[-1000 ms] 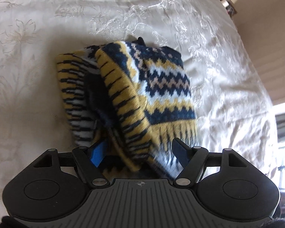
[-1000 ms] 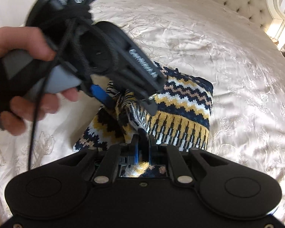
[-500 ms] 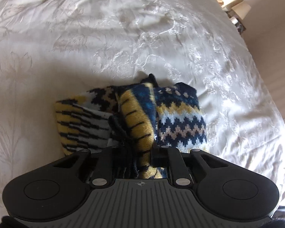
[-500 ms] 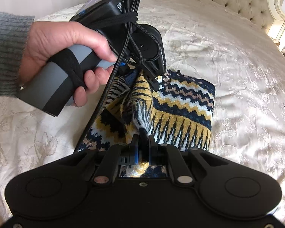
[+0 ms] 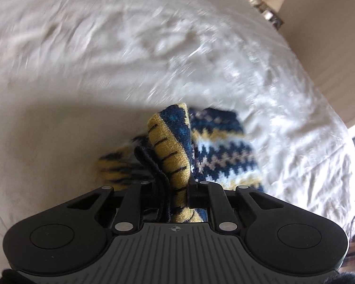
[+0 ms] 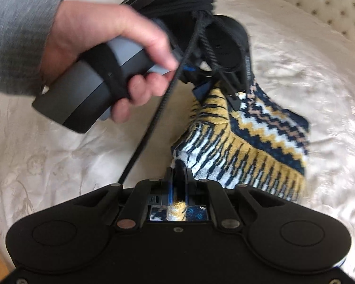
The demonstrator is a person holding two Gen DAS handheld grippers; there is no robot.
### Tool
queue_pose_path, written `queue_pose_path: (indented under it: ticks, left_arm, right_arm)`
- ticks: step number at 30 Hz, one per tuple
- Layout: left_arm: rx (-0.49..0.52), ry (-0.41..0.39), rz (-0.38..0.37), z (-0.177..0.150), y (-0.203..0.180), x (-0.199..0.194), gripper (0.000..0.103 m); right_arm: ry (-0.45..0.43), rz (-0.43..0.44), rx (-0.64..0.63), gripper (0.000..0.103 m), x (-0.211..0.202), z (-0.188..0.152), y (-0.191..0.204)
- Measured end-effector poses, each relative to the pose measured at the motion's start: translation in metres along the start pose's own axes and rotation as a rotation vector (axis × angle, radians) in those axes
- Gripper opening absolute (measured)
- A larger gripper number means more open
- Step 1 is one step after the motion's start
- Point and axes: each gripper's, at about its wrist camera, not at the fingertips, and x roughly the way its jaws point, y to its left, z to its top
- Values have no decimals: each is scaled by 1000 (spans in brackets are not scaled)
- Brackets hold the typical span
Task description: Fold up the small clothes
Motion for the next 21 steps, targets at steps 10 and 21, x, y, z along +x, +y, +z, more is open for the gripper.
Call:
queue_pose_path:
  ticks: [10,21]
  left_arm:
    - [-128,18,-32,-2,36,12,30]
    - [-135,-146,259,12,42,-38,33]
  right_arm:
    - [92,43,-37,42,23,-15,3]
    - [-9,126,27,52,-38,-30,-47]
